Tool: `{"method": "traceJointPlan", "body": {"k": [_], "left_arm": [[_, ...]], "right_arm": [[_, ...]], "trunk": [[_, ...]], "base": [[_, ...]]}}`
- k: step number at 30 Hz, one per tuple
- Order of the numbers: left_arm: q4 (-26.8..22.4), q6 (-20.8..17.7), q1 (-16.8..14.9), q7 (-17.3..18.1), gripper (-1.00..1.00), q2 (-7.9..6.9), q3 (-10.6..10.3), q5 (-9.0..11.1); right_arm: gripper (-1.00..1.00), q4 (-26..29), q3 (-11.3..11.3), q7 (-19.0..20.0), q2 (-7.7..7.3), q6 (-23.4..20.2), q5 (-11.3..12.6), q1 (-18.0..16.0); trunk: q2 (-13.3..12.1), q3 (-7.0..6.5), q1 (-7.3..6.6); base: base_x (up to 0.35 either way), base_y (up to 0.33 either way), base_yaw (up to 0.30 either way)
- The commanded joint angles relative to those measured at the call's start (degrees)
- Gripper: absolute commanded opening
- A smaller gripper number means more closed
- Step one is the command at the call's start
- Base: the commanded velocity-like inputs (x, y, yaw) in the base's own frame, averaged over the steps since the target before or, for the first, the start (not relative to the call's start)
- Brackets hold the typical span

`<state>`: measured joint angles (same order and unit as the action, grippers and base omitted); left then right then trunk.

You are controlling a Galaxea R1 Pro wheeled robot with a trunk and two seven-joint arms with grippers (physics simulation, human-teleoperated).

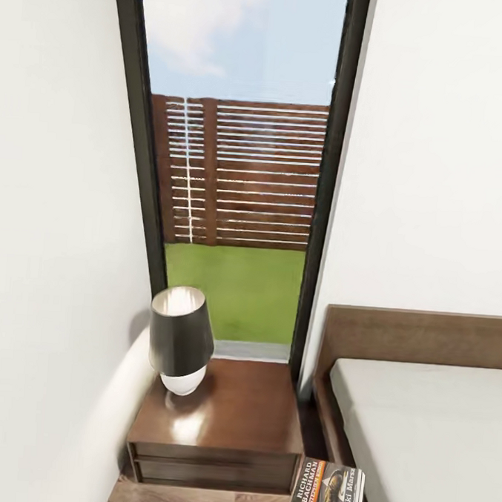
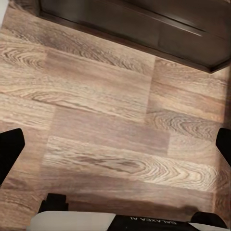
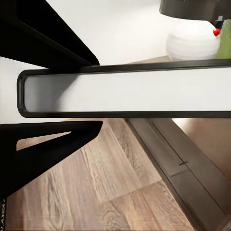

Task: In the bedroom, move the book from the bed onto either nightstand, and place the two sandals side by side next to the bed.

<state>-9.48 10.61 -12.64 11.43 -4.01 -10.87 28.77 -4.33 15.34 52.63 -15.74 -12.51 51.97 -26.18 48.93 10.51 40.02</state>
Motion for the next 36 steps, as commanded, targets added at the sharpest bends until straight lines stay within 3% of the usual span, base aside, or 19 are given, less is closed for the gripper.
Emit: {"method": "traceJointPlan", "body": {"k": [1, 26, 36], "left_arm": [[0.08, 0.21, -0.06, 0.18, 1.00, -0.03, -0.47, 0.61], [0.08, 0.24, -0.06, 0.18, 1.00, -0.03, -0.47, 0.63], [0.08, 0.24, -0.08, 0.18, 1.00, -0.02, -0.47, 0.66]], "right_arm": [[-1.00, -0.15, 0.13, 0.28, 0.01, -0.50, 0.67, -0.10], [-1.00, -0.15, 0.13, 0.28, 0.01, -0.50, 0.67, -0.10], [-1.00, -0.15, 0.13, 0.28, 0.01, -0.50, 0.67, -0.10]], "trunk": [[0.06, 0.08, 0.04], [0.06, 0.08, 0.04], [0.06, 0.08, 0.04]], "base": [[0.332, 0.000, 0.000], [0.300, 0.000, 0.000], [0.052, 0.000, 0.000]]}}
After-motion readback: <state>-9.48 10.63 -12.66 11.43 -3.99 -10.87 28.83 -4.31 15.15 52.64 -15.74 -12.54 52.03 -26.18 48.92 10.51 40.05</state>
